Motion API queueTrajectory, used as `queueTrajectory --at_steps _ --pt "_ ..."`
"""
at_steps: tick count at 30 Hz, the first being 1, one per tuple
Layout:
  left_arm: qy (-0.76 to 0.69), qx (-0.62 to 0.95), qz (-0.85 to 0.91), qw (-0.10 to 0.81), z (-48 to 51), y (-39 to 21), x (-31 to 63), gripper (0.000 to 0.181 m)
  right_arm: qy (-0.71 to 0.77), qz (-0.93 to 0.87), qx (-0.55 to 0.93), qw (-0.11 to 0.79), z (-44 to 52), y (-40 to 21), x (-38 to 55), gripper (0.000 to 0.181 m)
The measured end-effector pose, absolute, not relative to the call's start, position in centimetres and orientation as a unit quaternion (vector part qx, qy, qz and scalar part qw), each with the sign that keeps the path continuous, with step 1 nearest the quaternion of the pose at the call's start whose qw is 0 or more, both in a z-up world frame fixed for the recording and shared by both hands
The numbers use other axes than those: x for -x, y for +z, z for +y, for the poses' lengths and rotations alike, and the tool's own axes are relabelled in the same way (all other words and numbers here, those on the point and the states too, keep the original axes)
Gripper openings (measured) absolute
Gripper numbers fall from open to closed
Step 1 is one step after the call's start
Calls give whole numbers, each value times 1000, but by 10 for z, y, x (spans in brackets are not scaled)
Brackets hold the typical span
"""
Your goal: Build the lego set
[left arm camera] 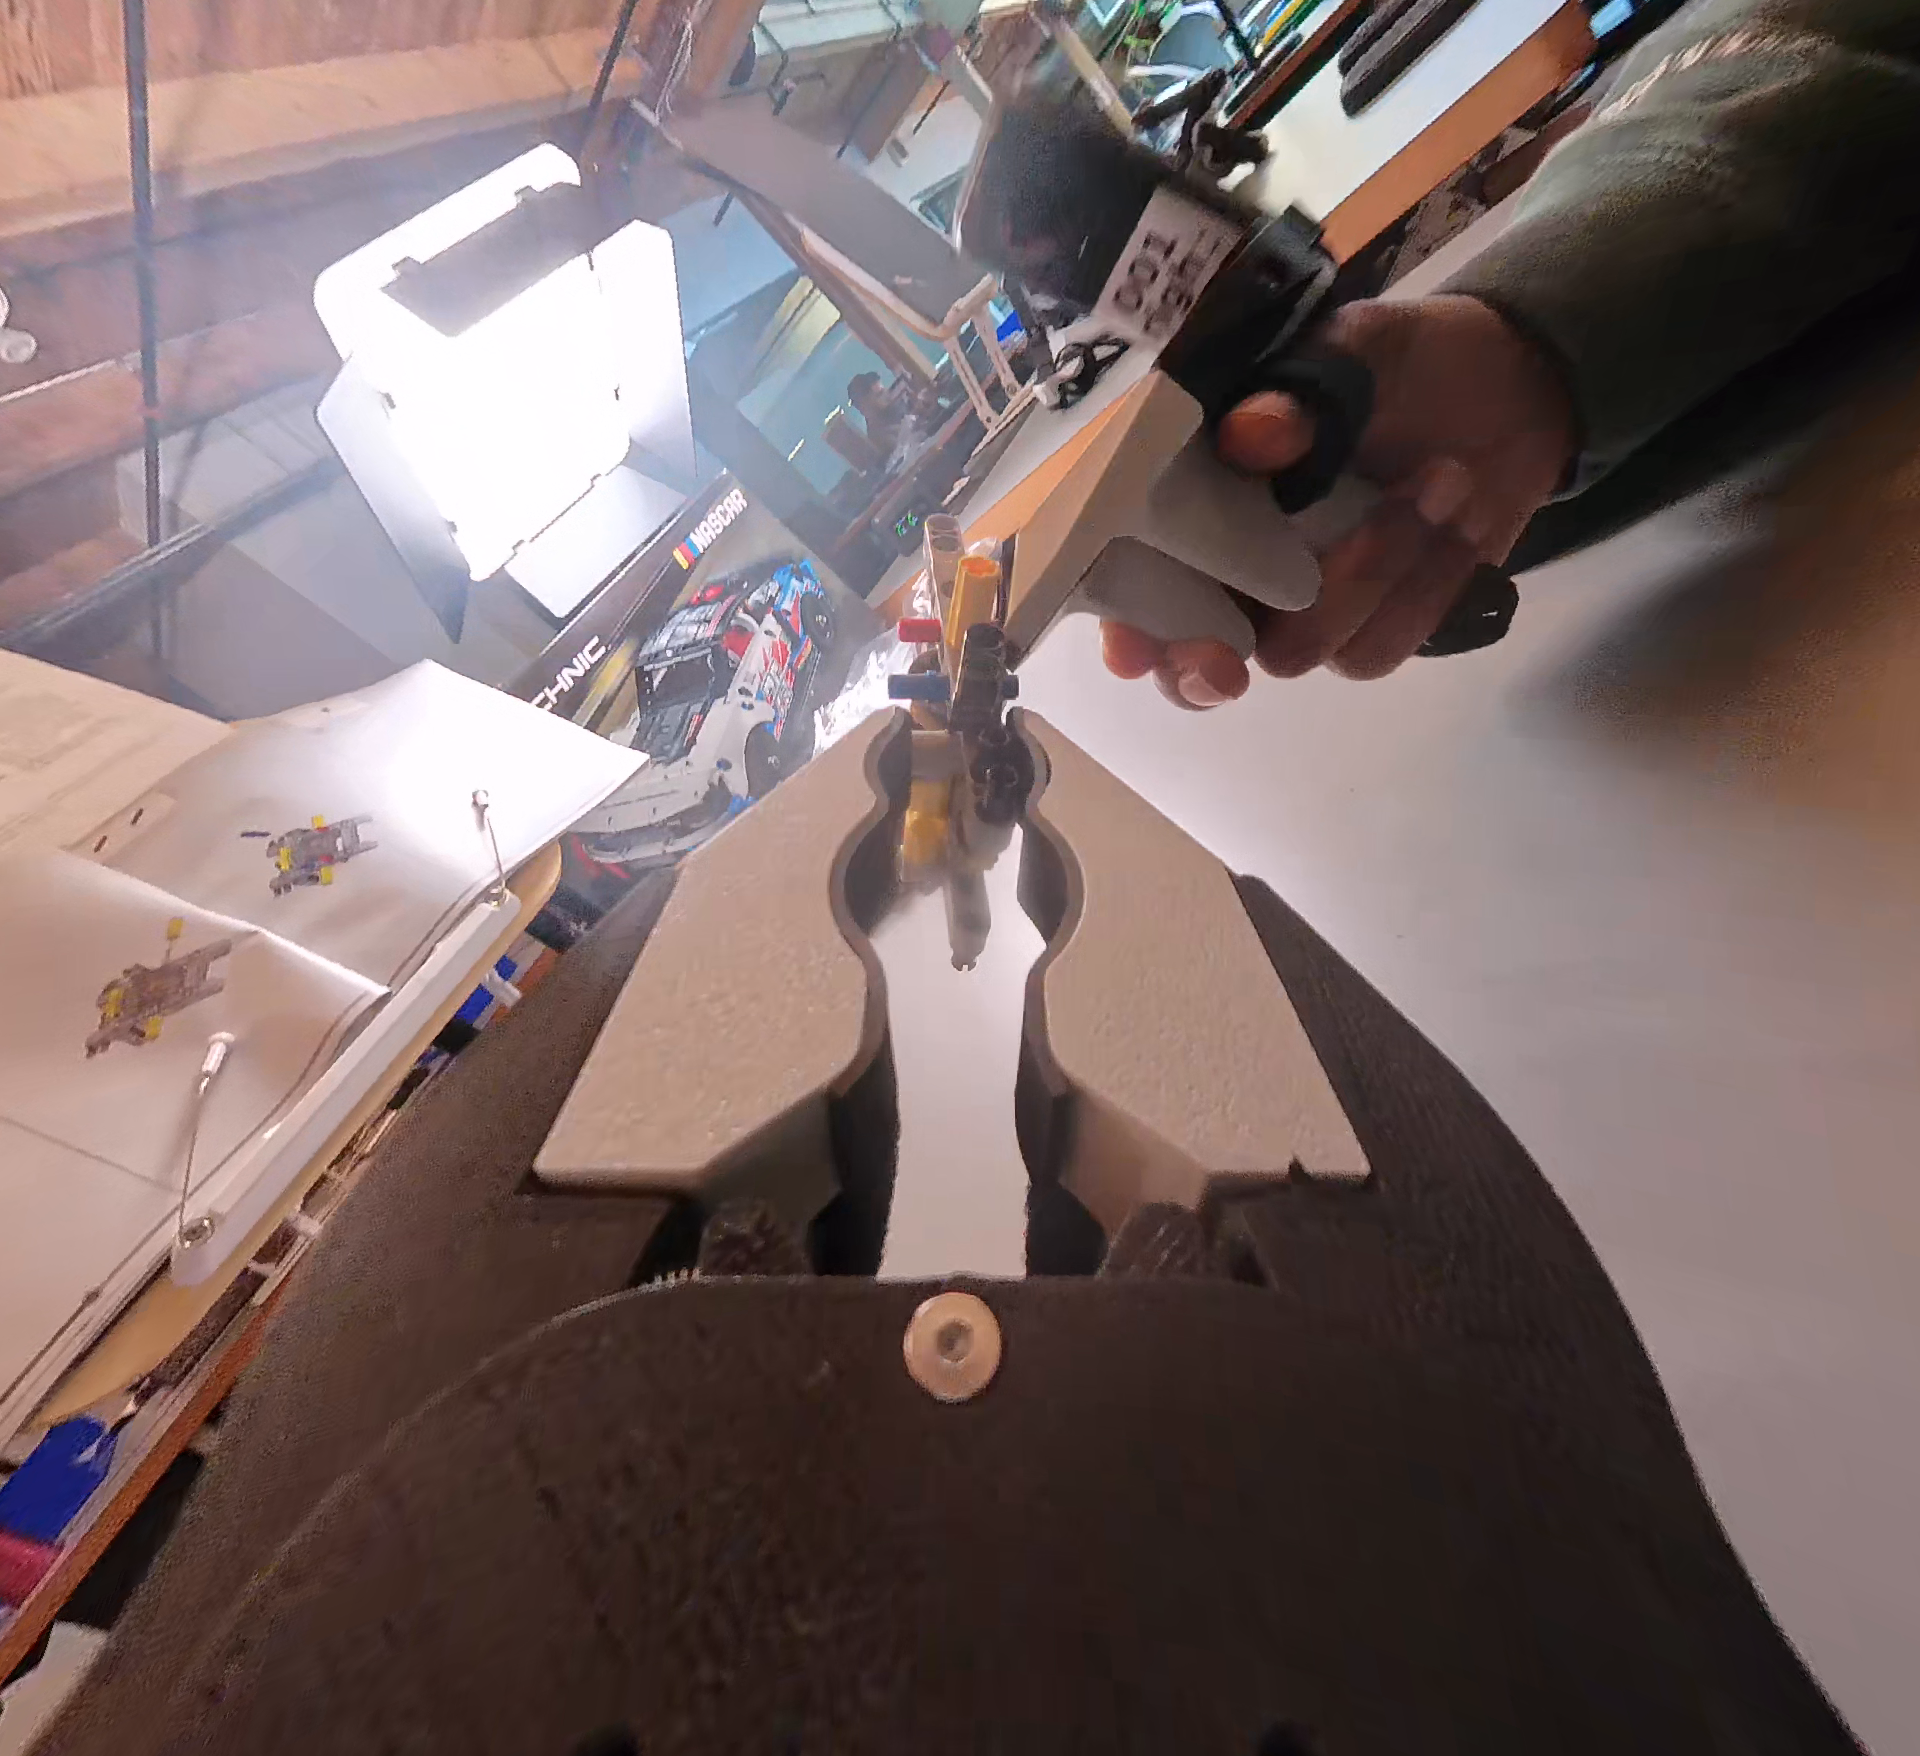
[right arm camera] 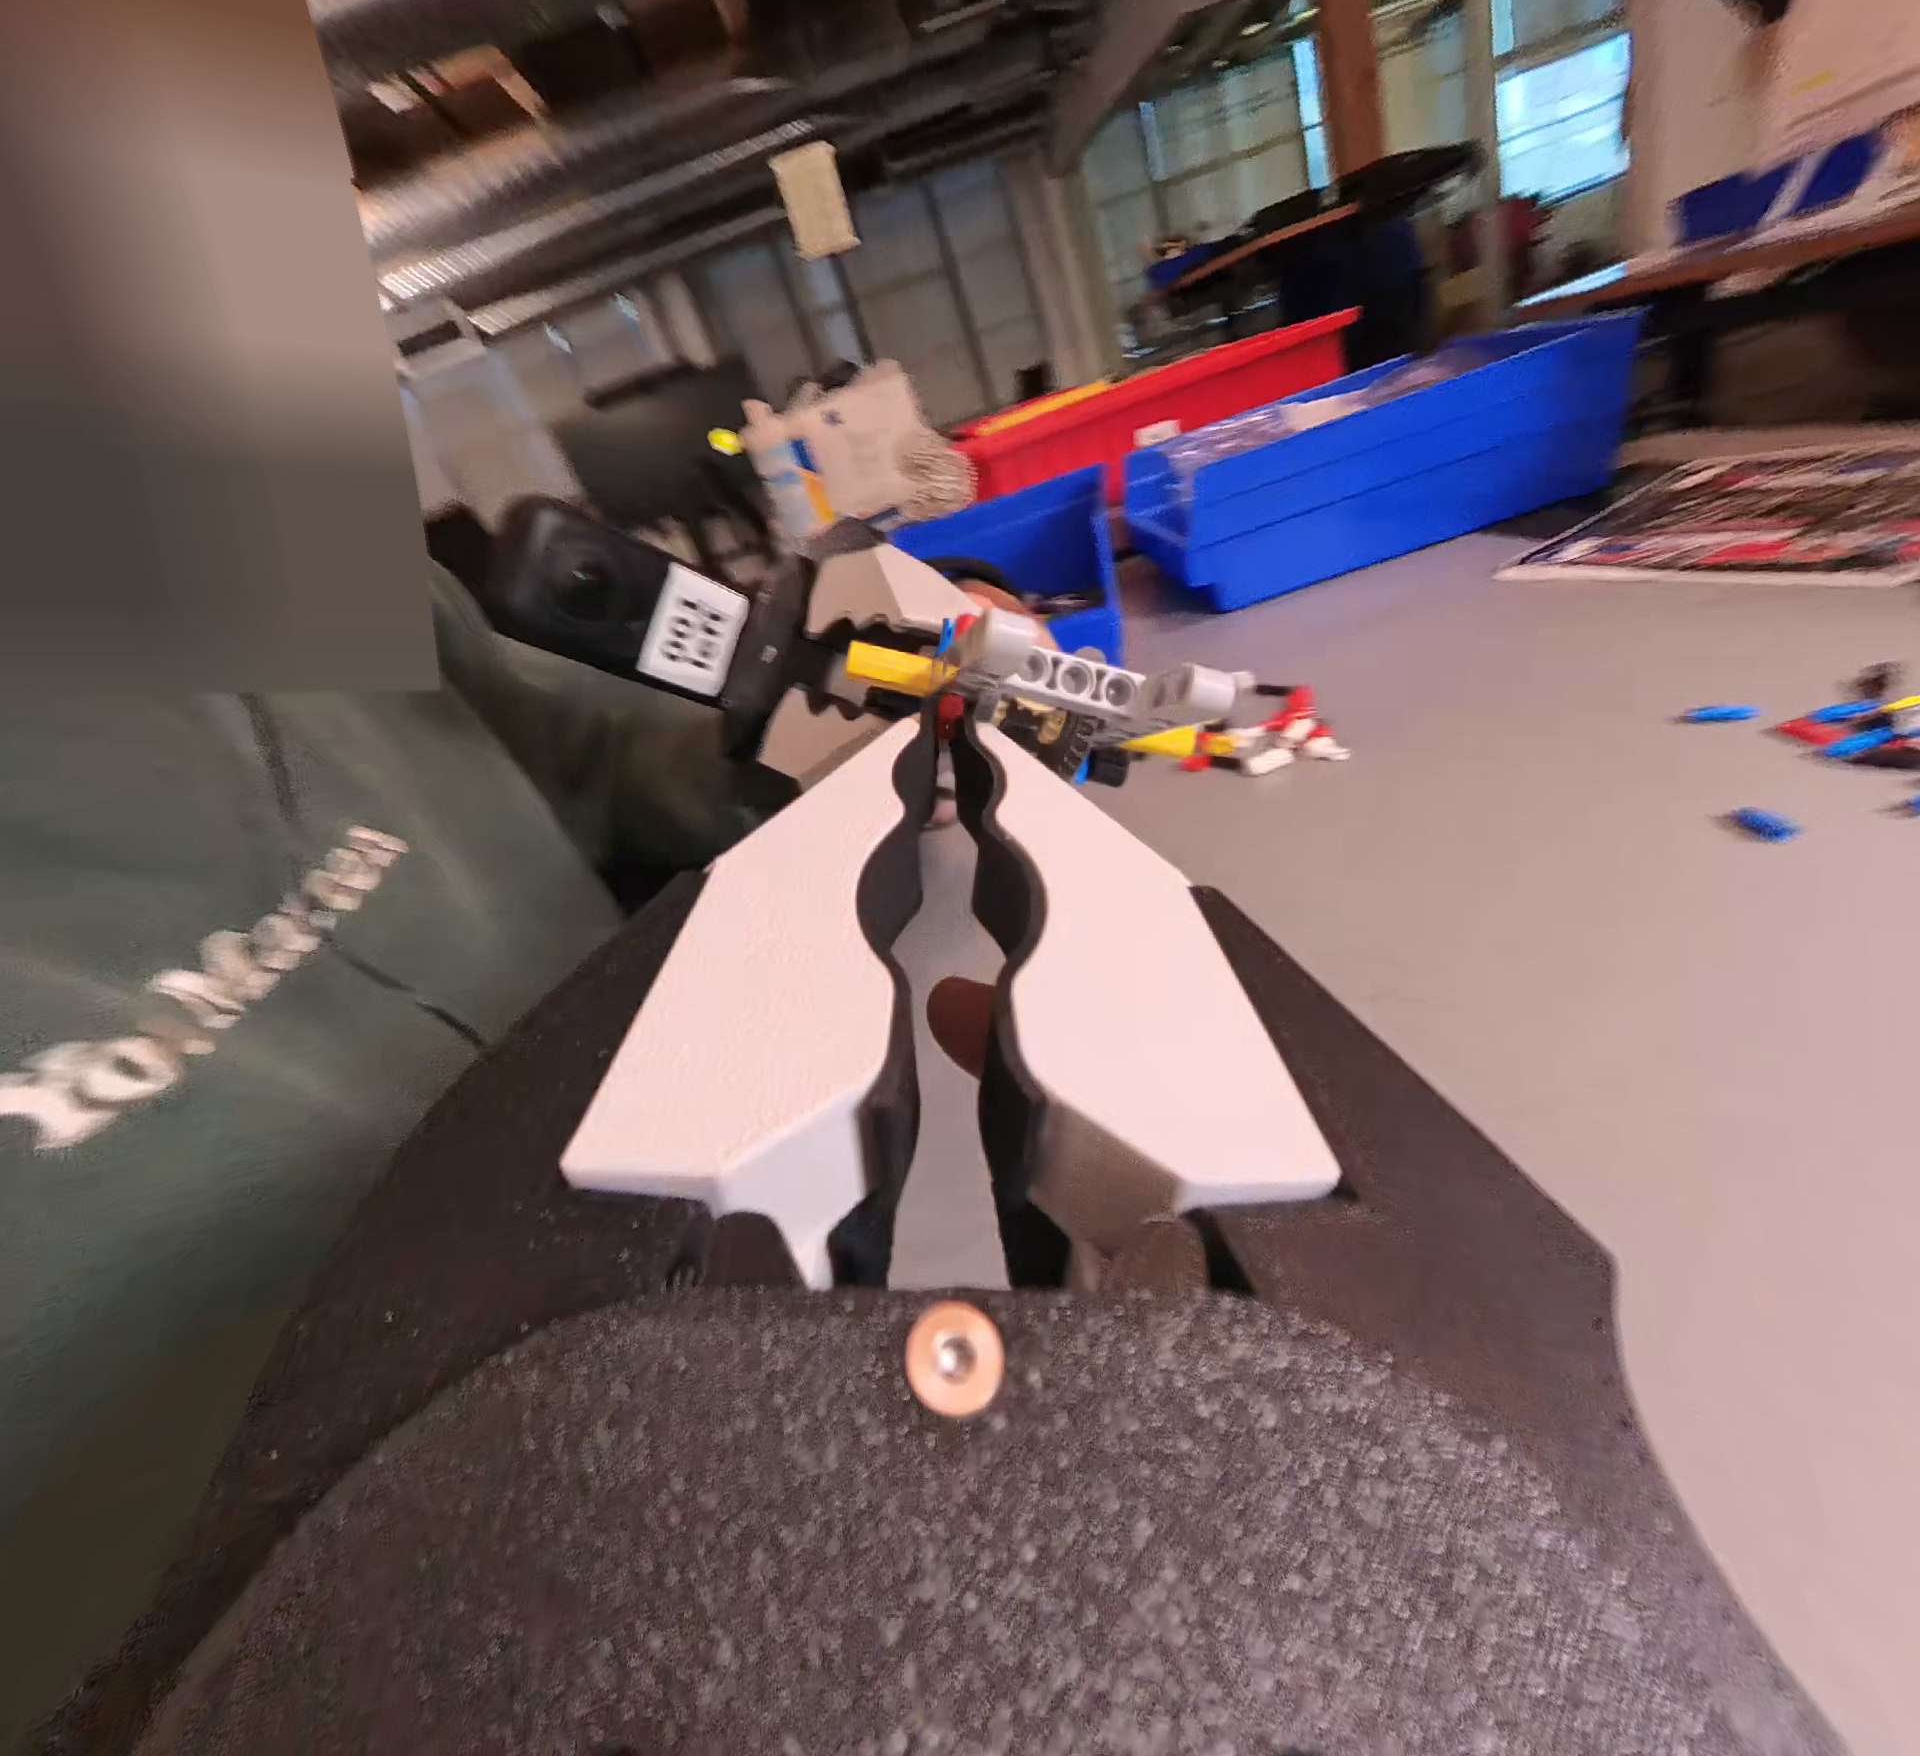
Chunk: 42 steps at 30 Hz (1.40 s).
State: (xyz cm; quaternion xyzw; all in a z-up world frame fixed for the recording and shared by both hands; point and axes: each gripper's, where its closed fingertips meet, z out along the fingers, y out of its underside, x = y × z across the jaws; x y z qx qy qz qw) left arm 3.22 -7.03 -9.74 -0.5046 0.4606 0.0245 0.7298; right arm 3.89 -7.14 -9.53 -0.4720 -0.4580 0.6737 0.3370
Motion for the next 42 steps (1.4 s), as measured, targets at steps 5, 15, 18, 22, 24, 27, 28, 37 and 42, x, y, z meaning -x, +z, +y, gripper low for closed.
queueTrajectory --at_steps 5,15,18,22,24,27,28,37,42 --pt "3 489 459 741 -76 -92 -36 16 779 -395 450 187 -81 -88 -44 1" --pt "-195 651 337 652 -46 -116 -13 14 545 -515 509 422 -42 -113 -35 5" --pt "-264 680 304 613 -42 -125 -8 14 414 -572 497 504 -18 -115 -49 27" --pt "-300 685 336 573 -50 -139 -24 14 398 -637 464 470 -32 -124 -46 51" --pt "-307 682 354 561 -55 -143 -32 14 416 -659 445 442 -47 -131 -40 41" --pt "-313 678 366 556 -60 -142 -36 14 403 -681 435 429 -51 -145 -37 21" --pt "-313 677 370 553 -61 -143 -37 14 411 -679 436 424 -53 -145 -38 20" --pt "-311 686 376 540 -61 -151 -40 14 450 -671 448 383 -57 -152 -42 22" --pt "-289 691 387 538 -61 -155 -41 14 471 -662 463 355 -60 -155 -42 22"
